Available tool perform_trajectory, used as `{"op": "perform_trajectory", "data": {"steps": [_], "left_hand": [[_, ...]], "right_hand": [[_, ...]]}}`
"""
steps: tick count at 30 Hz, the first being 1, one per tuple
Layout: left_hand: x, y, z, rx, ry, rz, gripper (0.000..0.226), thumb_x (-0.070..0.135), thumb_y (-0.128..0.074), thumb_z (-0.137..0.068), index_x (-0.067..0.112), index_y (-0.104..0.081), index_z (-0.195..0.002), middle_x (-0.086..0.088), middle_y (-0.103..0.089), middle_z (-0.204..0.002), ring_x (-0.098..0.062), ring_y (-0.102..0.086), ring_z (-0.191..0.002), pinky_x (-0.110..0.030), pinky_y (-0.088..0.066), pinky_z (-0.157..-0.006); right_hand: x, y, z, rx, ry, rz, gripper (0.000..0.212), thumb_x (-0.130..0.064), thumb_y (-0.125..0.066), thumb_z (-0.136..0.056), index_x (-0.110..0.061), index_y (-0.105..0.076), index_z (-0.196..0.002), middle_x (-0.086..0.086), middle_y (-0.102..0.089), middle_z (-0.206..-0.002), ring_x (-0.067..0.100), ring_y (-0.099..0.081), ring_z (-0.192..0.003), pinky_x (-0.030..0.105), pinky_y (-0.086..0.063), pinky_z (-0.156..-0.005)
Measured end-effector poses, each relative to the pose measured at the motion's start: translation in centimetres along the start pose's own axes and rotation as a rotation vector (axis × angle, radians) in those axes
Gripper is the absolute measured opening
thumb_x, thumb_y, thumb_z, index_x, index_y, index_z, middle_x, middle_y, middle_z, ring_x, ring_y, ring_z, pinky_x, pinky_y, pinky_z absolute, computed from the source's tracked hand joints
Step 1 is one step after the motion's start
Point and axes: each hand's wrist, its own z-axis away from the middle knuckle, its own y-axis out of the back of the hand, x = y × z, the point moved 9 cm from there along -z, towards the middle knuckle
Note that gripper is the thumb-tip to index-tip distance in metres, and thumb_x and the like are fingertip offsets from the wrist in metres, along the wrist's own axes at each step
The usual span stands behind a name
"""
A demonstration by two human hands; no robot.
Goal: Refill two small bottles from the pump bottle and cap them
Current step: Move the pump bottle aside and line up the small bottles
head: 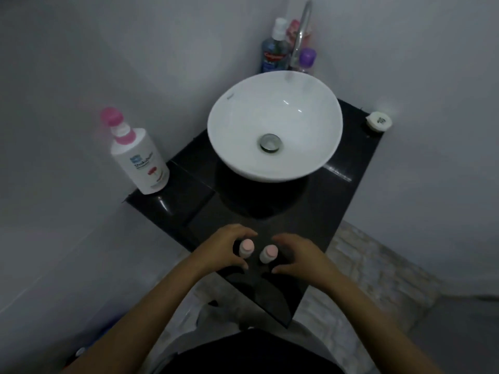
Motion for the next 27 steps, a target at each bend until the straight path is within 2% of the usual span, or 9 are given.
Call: {"op": "perform_trajectory", "data": {"steps": [7,12,17,20,24,27], "left_hand": [[-0.5,-0.3,0.2,0.095,0.037,0.031,0.043,0.004,-0.080,-0.062,0.016,-0.068,-0.102,0.000,-0.063,-0.102,-0.013,-0.061,-0.095,-0.038,-0.053,-0.086],[-0.4,0.5,1.2,0.188,0.042,0.035,0.034,0.009,-0.076,-0.070,0.016,-0.068,-0.103,0.000,-0.064,-0.103,-0.013,-0.062,-0.095,-0.038,-0.053,-0.087],[-2.5,5.8,4.0,0.485,0.163,0.050,0.034,0.019,-0.077,-0.070,0.023,-0.067,-0.103,0.004,-0.067,-0.105,-0.010,-0.061,-0.093,-0.030,-0.052,-0.082],[-4.7,10.2,6.6,0.689,0.266,0.112,0.033,0.020,-0.077,-0.071,0.028,-0.064,-0.101,0.009,-0.068,-0.096,-0.006,-0.062,-0.086,-0.022,-0.050,-0.073],[-8.2,14.7,8.8,0.880,0.412,0.138,0.034,0.016,-0.079,-0.071,0.020,-0.066,-0.103,0.000,-0.071,-0.097,-0.014,-0.064,-0.086,-0.032,-0.053,-0.076],[-10.2,16.4,8.6,0.959,0.484,0.166,0.032,0.016,-0.077,-0.073,0.014,-0.067,-0.103,-0.006,-0.072,-0.099,-0.020,-0.065,-0.086,-0.036,-0.055,-0.076]], "right_hand": [[1.0,-1.9,-0.1,0.139,-0.045,-0.046,0.033,-0.034,-0.073,-0.075,-0.031,-0.060,-0.105,-0.005,-0.065,-0.105,0.013,-0.061,-0.091,0.028,-0.050,-0.074],[0.4,-1.7,-0.7,0.155,-0.019,-0.027,0.024,-0.031,-0.068,-0.079,-0.025,-0.063,-0.102,-0.003,-0.066,-0.101,0.014,-0.061,-0.088,0.028,-0.049,-0.072],[-2.9,0.0,-2.7,0.159,0.066,-0.100,0.024,-0.026,-0.070,-0.074,-0.020,-0.067,-0.097,-0.002,-0.069,-0.093,0.011,-0.064,-0.084,0.031,-0.053,-0.074],[-6.7,1.1,-5.5,0.132,0.123,-0.171,0.023,-0.025,-0.074,-0.071,-0.021,-0.068,-0.093,-0.005,-0.071,-0.087,0.006,-0.066,-0.079,0.026,-0.054,-0.072],[-12.9,1.9,-10.4,0.128,0.242,-0.159,0.022,-0.019,-0.074,-0.071,-0.017,-0.069,-0.092,-0.007,-0.067,-0.077,-0.003,-0.059,-0.066,0.007,-0.044,-0.063],[-16.8,1.3,-14.6,0.112,0.293,-0.152,0.019,-0.016,-0.071,-0.075,-0.010,-0.068,-0.093,-0.003,-0.067,-0.080,0.002,-0.059,-0.069,0.006,-0.041,-0.064]]}}
